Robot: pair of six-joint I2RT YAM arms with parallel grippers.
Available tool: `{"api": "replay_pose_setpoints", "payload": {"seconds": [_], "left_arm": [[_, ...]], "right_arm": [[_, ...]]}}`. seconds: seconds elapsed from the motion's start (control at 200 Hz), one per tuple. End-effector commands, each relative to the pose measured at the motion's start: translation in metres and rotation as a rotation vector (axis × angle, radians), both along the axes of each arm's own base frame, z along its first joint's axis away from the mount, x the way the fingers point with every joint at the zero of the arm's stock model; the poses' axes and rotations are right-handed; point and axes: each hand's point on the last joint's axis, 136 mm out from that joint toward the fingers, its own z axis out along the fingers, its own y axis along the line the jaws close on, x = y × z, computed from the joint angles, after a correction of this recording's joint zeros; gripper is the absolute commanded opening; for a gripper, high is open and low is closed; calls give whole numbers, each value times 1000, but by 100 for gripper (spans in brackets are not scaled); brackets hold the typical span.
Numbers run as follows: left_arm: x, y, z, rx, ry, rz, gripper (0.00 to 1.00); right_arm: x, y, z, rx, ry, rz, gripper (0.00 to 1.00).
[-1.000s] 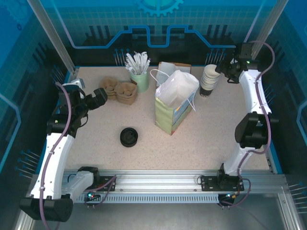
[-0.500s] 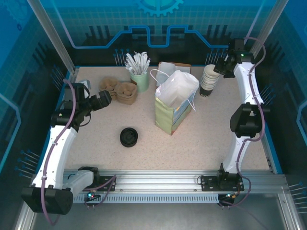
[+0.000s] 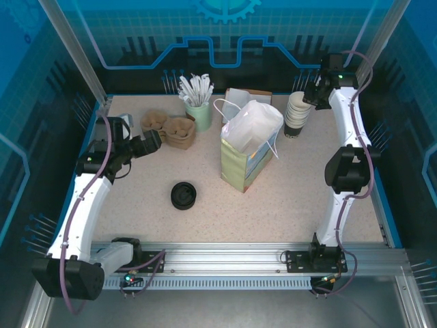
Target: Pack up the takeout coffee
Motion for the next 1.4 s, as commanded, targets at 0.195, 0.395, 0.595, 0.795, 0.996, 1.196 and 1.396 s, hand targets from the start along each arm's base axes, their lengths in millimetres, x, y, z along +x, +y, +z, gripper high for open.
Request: {"api": "replay_pose_setpoints", "payload": {"seconds": [0.195, 0.395, 0.595, 0.795, 0.996, 1.196, 1.396], "left_arm": [[-2, -7, 15, 4, -19, -49, 99], [-4, -8, 16, 2, -16, -52, 99], [-4, -9, 19, -1, -19, -54, 99], [-5, -13, 28, -13, -30, -70, 99], [-6, -19, 40, -14, -49, -92, 99], [-13, -25, 57, -4, -73, -120, 99], [-25, -41, 76, 4, -113, -184, 99]], "right_arm": [[3, -1, -7, -47, 32, -2, 26], [6, 1, -9, -51, 35, 7, 20], [7, 2, -3, -58, 21, 20, 6], [4, 7, 24, -43, -26, 38, 0], [-7, 10, 69, -37, -96, 42, 0], [-29, 15, 121, -18, -195, 46, 0], [-63, 21, 166, 12, -275, 58, 0]]}}
